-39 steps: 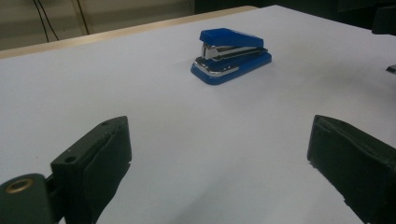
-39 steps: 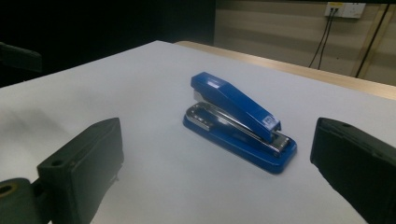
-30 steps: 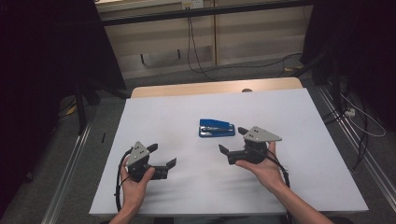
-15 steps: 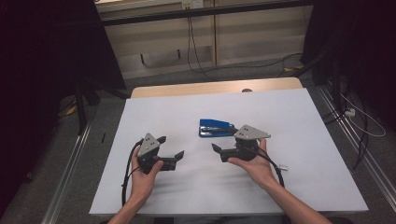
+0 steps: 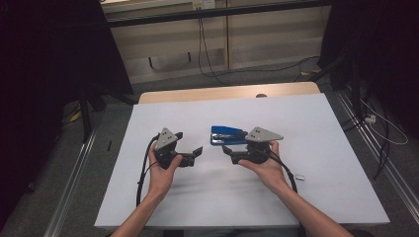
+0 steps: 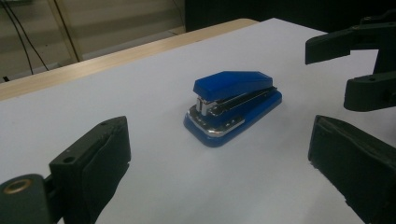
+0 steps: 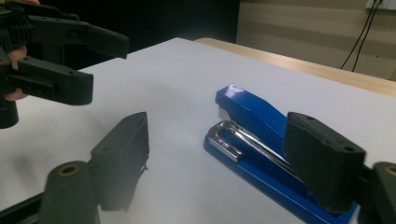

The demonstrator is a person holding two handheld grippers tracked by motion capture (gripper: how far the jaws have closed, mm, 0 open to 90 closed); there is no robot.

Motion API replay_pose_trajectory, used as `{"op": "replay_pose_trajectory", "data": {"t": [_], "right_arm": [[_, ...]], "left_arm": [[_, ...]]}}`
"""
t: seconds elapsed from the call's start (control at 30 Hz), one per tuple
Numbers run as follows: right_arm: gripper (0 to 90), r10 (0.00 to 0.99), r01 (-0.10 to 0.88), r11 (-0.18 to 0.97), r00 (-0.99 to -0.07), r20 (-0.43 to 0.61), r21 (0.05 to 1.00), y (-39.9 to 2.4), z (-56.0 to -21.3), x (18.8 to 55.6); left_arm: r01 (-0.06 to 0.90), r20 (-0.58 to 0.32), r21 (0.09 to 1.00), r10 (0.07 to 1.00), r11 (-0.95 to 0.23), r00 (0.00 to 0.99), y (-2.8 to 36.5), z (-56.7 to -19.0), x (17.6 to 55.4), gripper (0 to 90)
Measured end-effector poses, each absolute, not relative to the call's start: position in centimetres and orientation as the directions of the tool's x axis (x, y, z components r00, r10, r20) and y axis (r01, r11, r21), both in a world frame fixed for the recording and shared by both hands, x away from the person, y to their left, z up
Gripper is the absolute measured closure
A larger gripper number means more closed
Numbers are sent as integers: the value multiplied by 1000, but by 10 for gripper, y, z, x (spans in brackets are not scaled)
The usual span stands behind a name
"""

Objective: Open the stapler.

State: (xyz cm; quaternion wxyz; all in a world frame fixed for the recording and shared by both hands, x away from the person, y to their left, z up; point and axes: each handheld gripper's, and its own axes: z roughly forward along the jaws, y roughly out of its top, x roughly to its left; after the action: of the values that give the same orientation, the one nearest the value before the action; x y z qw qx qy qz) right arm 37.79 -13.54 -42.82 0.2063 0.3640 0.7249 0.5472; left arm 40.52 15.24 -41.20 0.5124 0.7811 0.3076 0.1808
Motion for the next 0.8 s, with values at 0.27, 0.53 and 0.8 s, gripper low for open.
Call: {"op": "replay_pose_trajectory", "data": {"t": [0.27,0.53,0.8], "right_arm": [[278,747,315,153,-658,99,937,-134,-430,392],[345,743,324,140,-659,117,936,-130,-432,402],[444,716,315,188,-693,90,930,-121,-432,407]], "left_arm": [[304,-15,906,696,-293,718,147,-417,424,70],[300,-19,912,699,-281,715,140,-415,443,58],[304,-21,908,693,-289,720,130,-419,460,58]]}}
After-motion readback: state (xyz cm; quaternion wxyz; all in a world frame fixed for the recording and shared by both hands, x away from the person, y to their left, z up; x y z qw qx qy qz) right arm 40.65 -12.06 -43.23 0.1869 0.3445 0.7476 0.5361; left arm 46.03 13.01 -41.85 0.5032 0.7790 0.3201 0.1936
